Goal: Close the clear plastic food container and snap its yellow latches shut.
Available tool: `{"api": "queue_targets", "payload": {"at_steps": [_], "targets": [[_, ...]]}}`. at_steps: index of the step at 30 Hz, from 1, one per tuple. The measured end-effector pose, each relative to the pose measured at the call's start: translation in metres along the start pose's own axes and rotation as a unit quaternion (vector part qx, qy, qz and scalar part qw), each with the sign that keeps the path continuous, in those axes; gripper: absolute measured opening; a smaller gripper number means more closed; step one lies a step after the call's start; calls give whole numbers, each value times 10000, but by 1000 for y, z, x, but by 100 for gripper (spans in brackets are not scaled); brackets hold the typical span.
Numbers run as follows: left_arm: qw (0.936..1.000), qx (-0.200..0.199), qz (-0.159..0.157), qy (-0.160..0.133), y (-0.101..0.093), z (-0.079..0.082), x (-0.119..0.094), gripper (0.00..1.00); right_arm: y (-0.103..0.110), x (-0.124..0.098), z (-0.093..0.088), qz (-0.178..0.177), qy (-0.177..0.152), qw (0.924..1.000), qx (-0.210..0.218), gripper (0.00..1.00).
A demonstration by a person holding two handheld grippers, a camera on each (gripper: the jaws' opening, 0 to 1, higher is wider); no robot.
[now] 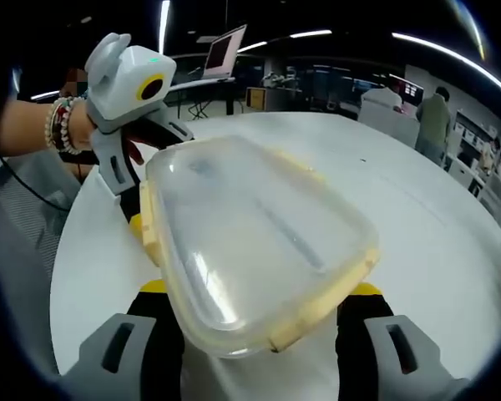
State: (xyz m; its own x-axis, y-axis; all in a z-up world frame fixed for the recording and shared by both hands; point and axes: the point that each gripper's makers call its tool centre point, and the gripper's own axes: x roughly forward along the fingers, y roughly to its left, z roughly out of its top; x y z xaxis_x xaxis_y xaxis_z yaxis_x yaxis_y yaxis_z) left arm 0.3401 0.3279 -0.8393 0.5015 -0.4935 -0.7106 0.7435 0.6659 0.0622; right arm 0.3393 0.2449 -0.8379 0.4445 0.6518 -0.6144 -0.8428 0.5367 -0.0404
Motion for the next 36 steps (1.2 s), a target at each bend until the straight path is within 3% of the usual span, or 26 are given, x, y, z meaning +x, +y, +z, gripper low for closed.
{"api": "queue_targets", "payload": {"at_steps": [9,16,27,36], "targets": [[9998,147,-68,-76,2,-21,-20,63,32,4,4,-122,64,9998,122,72],[9996,144,-193,-142,4,-29,-26,62,39,5,6,-99,298,9995,84,72],[9988,331,-338,-110,22,-23,-19,58,19,16,17,-109,499,9987,-25,71],[9989,291,-351,-140,52,-8,-3,58,-10,32,32,-173,558,9982,-140,71]]}}
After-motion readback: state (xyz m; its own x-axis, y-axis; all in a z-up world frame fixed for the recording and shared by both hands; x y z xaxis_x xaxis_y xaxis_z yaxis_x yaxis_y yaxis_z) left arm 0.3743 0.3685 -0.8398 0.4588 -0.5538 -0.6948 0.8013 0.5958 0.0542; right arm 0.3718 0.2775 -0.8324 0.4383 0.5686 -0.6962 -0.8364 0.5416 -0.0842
